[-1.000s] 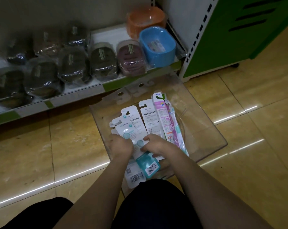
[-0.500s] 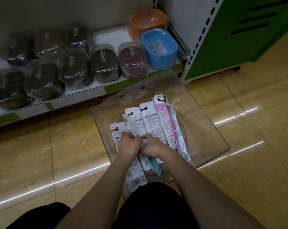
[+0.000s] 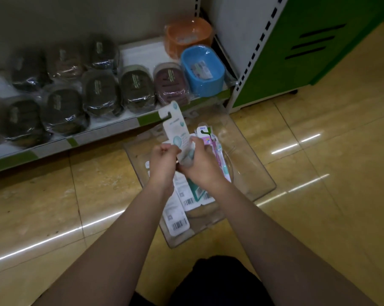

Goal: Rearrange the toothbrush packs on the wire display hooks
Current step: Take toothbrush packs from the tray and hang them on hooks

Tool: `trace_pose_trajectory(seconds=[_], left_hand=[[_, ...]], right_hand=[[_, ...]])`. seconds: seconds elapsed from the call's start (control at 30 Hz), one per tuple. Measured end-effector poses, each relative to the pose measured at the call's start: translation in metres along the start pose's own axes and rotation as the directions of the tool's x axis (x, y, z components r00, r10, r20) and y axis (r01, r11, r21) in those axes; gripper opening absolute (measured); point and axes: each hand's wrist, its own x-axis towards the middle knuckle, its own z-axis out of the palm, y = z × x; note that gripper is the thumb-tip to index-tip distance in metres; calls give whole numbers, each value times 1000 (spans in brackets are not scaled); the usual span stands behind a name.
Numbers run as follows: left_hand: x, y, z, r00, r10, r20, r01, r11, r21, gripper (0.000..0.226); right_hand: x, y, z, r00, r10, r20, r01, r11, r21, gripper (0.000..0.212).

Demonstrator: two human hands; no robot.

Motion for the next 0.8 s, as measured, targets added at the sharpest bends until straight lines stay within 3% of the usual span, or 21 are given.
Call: trace_pose_trajectory(seconds=[0.2, 0.57, 0.8], left_hand=[[-79, 90, 10, 998, 5, 57, 7, 979, -205, 16], [-262, 301, -4, 986, 110, 122, -77, 966, -248, 22], [-368, 447, -11, 958, 256, 127, -214, 937, -275, 25]], right_hand=[[-55, -69, -73, 987, -72, -142, 70, 997, -15, 85], [-195, -247, -225, 958, -166, -235, 174, 985, 15, 90], [-263, -369, -321, 896, -309, -319, 343, 938, 54, 87]])
